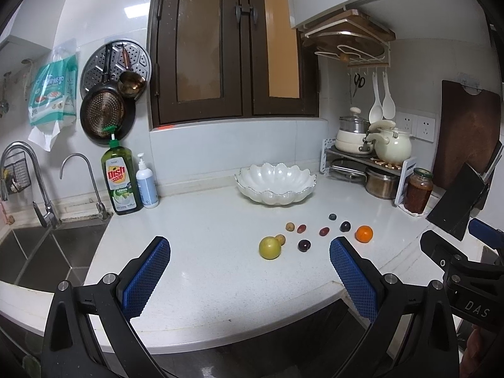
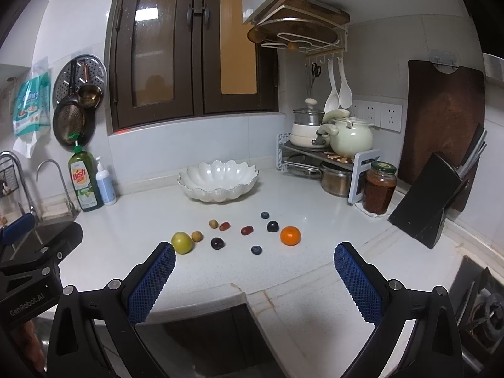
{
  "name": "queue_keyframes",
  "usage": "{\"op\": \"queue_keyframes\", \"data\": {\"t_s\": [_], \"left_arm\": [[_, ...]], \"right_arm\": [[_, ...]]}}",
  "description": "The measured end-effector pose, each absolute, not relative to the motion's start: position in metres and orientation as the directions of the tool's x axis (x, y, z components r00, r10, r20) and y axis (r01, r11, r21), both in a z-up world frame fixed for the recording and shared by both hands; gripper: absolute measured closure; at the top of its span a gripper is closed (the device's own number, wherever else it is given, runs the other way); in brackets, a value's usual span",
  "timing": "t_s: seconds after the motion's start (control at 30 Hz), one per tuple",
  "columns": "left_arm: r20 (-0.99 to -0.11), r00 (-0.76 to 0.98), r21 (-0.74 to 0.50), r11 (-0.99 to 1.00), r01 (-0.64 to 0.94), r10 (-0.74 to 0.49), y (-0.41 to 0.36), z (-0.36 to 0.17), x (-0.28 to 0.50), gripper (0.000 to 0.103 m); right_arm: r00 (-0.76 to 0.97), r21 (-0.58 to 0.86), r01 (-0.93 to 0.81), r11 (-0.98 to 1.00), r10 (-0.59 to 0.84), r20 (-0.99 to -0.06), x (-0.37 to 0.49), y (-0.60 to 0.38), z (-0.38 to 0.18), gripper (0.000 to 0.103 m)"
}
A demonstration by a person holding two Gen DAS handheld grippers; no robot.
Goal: Organize fruits
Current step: 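Lower the left tool to the large green fruit while the right tool approaches a dark plum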
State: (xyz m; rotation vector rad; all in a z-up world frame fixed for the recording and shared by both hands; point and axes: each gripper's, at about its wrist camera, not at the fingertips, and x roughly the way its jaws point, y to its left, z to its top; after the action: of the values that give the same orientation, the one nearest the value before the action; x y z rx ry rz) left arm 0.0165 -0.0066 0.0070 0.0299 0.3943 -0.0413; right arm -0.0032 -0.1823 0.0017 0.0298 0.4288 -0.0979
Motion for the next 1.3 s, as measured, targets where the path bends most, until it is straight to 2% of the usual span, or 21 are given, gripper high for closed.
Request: {"op": "queue_keyframes", "data": {"t_s": [0.57,0.77,1.3], "left_arm": [[-0.492,0.869,0.033,0.997,0.074,-0.049,-0.012,-0.023,0.102,0.0],[-0.527,0.847,0.034,0.994,0.1,-0.067,-0.016,-0.038,0.144,0.006],[-0.684,0.719,0.035,0.979,0.2,-0.122,-0.029,-0.108,0.245,0.019]], "right_arm": [[0.846,0.023,0.136,0.99,-0.104,-0.523,0.078,-0.186,-0.035,0.001],[0.815,0.021,0.148,0.989,-0.11,-0.569,0.122,-0.188,-0.053,0.002],[0.698,0.004,0.199,0.98,-0.138,-0.703,0.213,-0.188,-0.119,0.017]]}}
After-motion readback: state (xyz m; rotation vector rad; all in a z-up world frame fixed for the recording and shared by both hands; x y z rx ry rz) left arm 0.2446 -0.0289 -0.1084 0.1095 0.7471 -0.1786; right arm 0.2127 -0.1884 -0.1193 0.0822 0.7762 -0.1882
